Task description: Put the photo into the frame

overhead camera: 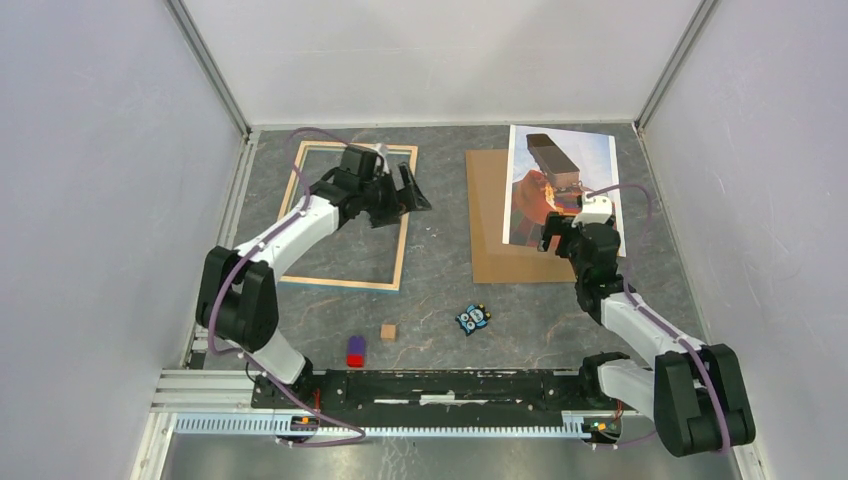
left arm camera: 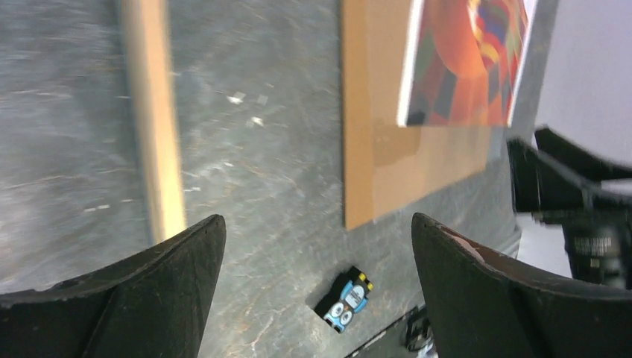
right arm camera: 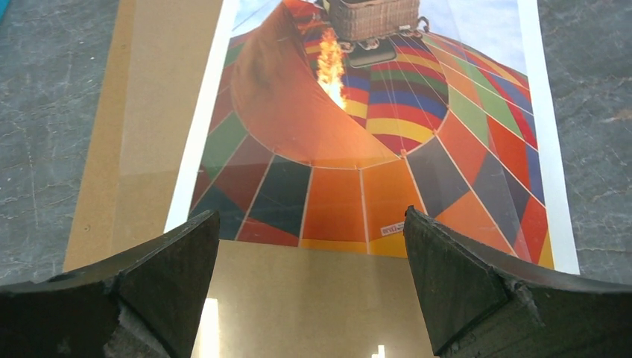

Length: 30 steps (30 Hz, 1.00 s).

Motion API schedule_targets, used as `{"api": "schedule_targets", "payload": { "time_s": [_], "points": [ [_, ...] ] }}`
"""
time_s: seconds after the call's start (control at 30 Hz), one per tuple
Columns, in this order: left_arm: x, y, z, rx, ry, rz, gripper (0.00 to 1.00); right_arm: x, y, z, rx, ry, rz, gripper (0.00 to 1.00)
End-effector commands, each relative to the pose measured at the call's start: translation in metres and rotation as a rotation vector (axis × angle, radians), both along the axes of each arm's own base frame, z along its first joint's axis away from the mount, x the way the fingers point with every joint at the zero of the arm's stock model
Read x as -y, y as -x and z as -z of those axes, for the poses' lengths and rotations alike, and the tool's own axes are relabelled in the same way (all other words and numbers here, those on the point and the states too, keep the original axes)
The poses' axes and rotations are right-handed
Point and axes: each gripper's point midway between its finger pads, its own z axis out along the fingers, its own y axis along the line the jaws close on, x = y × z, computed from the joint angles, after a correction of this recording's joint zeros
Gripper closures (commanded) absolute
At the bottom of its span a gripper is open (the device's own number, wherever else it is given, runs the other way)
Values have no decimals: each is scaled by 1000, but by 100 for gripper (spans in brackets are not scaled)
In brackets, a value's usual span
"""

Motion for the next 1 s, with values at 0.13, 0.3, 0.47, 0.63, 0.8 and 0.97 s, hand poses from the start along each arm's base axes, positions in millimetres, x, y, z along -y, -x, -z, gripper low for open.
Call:
{"api": "schedule_targets", "payload": {
  "time_s": [0.13,0.3,0.47,0.63,0.8,0.97],
  "points": [
    [103,62,3,2,118,384,0,42,7,-5,-42,-58,92,2],
    [120,85,20,-106,86,445,0,72,22,1,-148,-109,143,2],
    [127,98,6,-121,154,463,0,84,32,19,-218,-225,152,2],
    [125,101,-10,-82,162,471,0,100,36,31,-270,-277,189,2],
    [129,106,-21,-87,199,500,0,128,35,35,-310,-308,241,2],
    [133,111,-18,-115,230,529,0,137,34,40,-310,-377,232,3]
  ]
}}
